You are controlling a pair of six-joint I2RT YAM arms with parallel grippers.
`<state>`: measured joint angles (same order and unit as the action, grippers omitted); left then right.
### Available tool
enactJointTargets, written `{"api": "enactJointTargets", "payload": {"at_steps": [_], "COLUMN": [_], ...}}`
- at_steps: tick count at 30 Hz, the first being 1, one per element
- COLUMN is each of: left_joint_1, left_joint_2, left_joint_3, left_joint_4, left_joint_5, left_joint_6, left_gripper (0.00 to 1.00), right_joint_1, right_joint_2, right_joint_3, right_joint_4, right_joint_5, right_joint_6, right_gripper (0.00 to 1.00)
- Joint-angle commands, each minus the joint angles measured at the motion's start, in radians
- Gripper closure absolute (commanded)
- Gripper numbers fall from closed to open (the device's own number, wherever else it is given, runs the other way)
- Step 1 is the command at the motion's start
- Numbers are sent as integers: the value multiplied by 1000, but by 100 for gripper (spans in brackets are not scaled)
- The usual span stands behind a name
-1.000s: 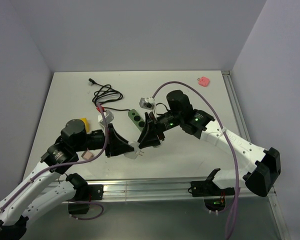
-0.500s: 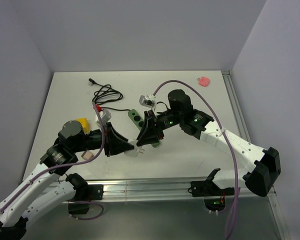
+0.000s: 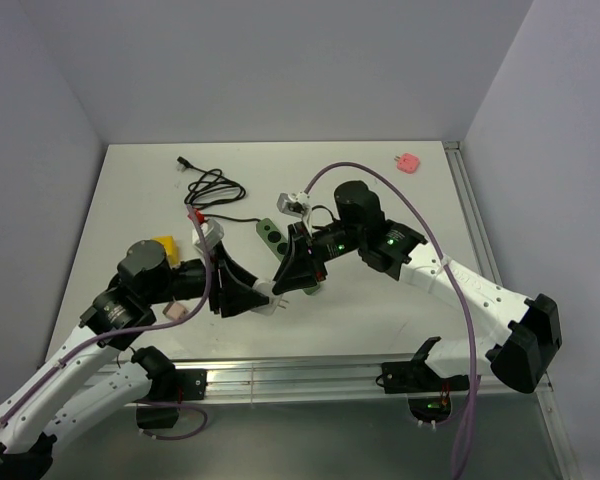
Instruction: Insert the plug
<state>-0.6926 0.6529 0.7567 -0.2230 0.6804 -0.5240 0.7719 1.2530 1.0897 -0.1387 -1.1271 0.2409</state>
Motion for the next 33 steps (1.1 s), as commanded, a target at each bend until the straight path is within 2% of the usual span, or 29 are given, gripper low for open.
{"api": "enactJointTargets", "payload": {"at_steps": [1, 4, 5, 7, 12, 22, 30, 33], "left_joint_1": [-2, -2, -1, -2, -1, -2, -2, -1], "left_joint_2": [24, 66, 86, 106, 137, 120, 119, 120], "left_joint_3": [65, 90, 96, 110, 93, 70, 46, 43], "left_joint_4": [-33, -61, -71, -99, -59, -45, -33, -36], "left_joint_5": [14, 53, 45, 51, 94, 133, 133, 111], "left_joint_6": [55, 70, 74, 90, 67, 74, 79, 87], "left_gripper": [43, 53, 61, 65, 64, 50, 47, 50], "right_joint_1": [6, 9, 9, 10, 12, 12, 12, 12], "right_joint_2": [-26, -20, -20, -17, -10, 5, 10, 5], "right_joint_3": [22, 33, 35, 42, 42, 55, 56, 55], "right_joint_4": [-19, -39, -41, -50, -56, -61, -29, -16], "right_joint_5": [21, 27, 29, 27, 30, 38, 46, 52], "right_joint_6": [-15, -32, -34, -38, -46, -49, -17, 0], "right_gripper": [100, 100, 100, 100, 100, 100, 100, 100]}}
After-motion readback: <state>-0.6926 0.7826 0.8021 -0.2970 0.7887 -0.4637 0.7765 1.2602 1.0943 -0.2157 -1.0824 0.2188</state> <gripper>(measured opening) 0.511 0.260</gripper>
